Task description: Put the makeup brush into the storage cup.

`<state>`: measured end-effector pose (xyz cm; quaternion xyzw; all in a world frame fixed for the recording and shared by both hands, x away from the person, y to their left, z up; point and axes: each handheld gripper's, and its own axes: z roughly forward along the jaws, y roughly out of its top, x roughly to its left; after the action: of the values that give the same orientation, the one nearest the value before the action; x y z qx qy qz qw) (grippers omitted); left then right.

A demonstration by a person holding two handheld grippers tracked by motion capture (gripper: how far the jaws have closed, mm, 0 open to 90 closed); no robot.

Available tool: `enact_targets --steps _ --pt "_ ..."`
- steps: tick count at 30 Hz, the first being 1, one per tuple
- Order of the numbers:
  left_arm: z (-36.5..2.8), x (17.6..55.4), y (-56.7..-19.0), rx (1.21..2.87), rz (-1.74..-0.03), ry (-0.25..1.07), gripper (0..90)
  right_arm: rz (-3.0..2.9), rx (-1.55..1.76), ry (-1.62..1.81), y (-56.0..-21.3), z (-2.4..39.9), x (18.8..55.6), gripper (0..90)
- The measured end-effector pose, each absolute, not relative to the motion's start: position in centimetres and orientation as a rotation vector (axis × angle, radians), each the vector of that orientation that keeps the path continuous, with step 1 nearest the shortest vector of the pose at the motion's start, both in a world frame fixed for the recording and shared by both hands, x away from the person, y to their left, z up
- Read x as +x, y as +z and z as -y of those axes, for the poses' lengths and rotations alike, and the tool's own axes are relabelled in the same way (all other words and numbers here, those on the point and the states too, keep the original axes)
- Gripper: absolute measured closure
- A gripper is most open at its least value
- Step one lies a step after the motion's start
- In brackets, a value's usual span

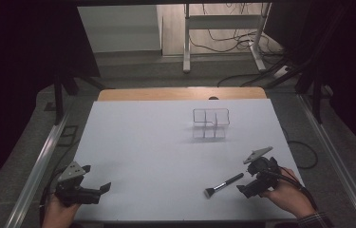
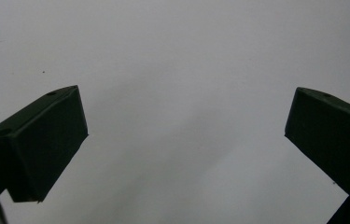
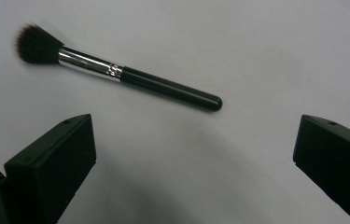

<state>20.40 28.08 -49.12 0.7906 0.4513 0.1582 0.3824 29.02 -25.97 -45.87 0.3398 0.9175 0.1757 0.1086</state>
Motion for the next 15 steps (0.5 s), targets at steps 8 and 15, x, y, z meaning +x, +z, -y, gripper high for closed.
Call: enact_targets --steps 8,15 --pt "-28.1 20.4 -49.1 2.016 -1.151 0.402 0.0 -2.739 0.954 0.492 -46.0 24.8 29.5 0.0" --pt "-28.1 20.4 -49.2 2.018 -1.15 0.405 0.0 -2.769 0.926 0.466 -46.3 23.9 29.9 0.0"
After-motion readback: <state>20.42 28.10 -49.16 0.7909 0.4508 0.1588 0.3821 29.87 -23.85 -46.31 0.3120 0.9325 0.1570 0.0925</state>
